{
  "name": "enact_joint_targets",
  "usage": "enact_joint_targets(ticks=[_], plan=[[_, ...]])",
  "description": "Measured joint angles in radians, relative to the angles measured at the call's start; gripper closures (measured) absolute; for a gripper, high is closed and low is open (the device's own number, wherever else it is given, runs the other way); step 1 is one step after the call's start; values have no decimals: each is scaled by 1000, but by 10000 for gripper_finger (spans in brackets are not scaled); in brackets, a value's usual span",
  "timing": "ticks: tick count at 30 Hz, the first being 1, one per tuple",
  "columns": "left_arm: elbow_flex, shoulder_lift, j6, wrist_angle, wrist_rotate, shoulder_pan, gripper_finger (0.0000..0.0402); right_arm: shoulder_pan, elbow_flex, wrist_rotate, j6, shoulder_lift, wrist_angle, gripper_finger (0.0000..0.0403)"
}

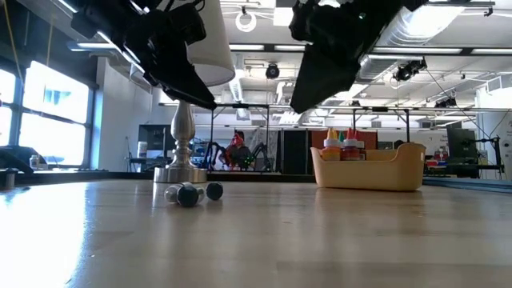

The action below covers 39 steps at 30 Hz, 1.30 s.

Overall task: Pick & Place food coloring
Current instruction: Put the small dark blue food coloring bottle into the yellow bin

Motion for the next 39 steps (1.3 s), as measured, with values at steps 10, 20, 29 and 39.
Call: enact_joint_targets(ticks=[10, 20, 29, 39], plan=[[1, 105, 261, -26, 429, -43, 237, 79, -107, 20, 25, 0, 83, 270], [1, 264, 636, 89, 284, -105, 237, 88, -111, 13, 25, 0, 86, 270], [0, 339, 639, 93, 292, -105, 237, 88, -111, 14, 24, 0, 89, 270], [2, 399, 607, 136, 297, -105, 237, 87, -111, 14, 25, 0, 89, 270]])
